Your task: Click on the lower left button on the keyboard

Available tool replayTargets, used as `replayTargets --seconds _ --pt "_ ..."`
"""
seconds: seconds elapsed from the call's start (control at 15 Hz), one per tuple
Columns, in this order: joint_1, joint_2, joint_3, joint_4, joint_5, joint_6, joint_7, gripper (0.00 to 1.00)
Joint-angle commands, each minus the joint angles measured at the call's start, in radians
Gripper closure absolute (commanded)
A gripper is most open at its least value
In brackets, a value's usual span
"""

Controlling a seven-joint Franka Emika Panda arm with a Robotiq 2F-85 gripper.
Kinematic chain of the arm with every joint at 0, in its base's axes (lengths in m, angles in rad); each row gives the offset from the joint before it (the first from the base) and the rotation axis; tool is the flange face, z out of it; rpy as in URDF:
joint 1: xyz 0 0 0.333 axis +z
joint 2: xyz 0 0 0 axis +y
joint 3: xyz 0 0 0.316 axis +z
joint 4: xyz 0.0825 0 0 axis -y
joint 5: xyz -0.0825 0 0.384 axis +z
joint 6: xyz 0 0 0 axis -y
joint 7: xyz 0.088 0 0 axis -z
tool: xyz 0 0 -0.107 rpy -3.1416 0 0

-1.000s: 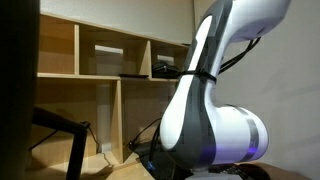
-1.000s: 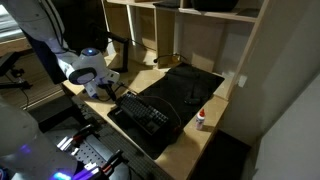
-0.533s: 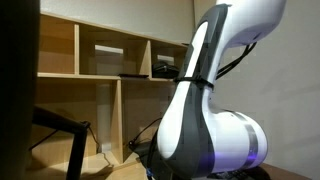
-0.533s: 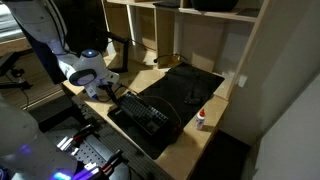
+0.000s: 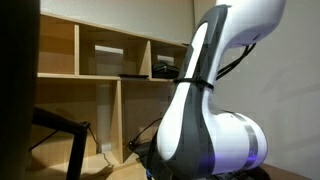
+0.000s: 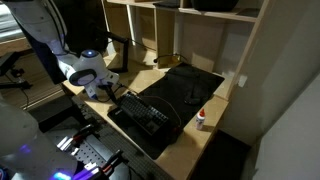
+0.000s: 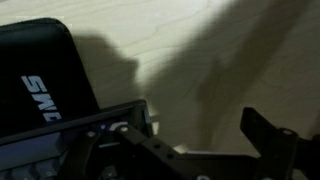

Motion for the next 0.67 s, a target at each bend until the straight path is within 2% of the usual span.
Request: replayTargets --seconds 0.0,0.13,0.33,0.4,0.47,0.6 --pt "-0.029 -0.198 -0.03 -0.108 -0.102 -0.204 0.053 0.0" --pt "-0.035 -0.261 -0.05 -0.127 -0.169 -0.29 0.094 0.0" --pt "-0.052 -0.432 -0.072 -0.179 -0.25 -0.393 0.145 0.0" --pt "-0.069 -0.452 -0.092 -0.117 -0.317 -0.466 0.18 0.0" --pt "-0.04 -0.357 -0.077 -0.123 -0.252 -0.369 0.143 0.0" --pt "-0.052 -0.439 -0.092 -0.113 -0.295 -0.442 0.171 0.0"
